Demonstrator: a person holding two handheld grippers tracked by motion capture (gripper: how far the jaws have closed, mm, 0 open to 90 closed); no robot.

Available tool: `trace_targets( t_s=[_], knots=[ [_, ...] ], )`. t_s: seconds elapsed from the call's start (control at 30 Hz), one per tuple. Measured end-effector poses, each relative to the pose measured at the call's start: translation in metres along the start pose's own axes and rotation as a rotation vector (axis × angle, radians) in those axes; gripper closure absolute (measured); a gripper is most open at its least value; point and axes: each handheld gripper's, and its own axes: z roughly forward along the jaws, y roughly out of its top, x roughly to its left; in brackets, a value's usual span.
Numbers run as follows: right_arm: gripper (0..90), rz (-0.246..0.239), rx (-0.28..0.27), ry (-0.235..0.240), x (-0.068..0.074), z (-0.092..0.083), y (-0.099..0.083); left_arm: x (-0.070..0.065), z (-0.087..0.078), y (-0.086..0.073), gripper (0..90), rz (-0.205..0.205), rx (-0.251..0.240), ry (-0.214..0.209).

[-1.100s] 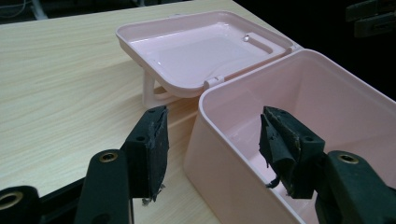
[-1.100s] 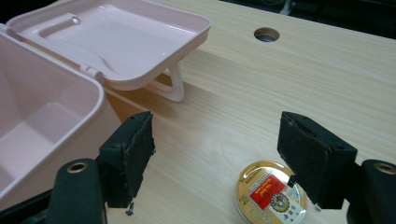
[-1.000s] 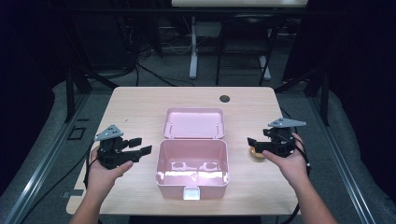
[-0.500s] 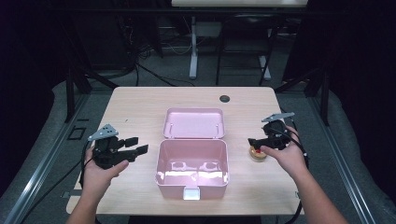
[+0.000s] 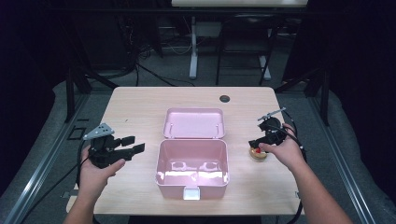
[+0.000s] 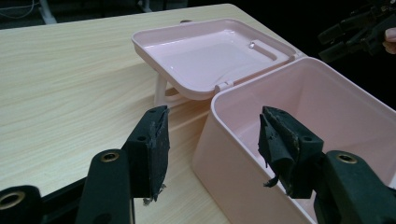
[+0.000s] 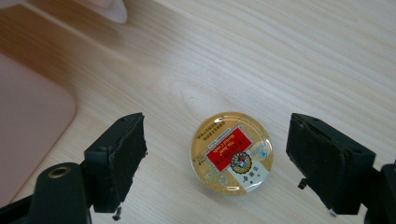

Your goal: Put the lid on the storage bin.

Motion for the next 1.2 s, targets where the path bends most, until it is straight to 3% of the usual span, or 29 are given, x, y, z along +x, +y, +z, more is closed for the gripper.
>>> trace_targets(
  t_s=[0.4,0.87,1.13,1.2],
  knots=[
    [13.6,0.029,0.145,-0.006,-0.006,0.026,0.006,0.000,0.001,-0.001,43.0,0.000,0.007,0.000],
    [11.6,0.052,0.202,-0.029,-0.012,0.042,0.006,0.002,0.000,0.000,43.0,-0.003,0.004,0.005],
    [15.6,0.048,0.261,-0.017,-0.013,0.051,0.006,0.002,-0.001,0.000,43.0,0.000,0.003,0.009],
    [15.5,0.026,0.279,-0.027,-0.015,0.054,0.005,0.002,-0.001,0.000,43.0,-0.001,0.002,0.009]
  ],
)
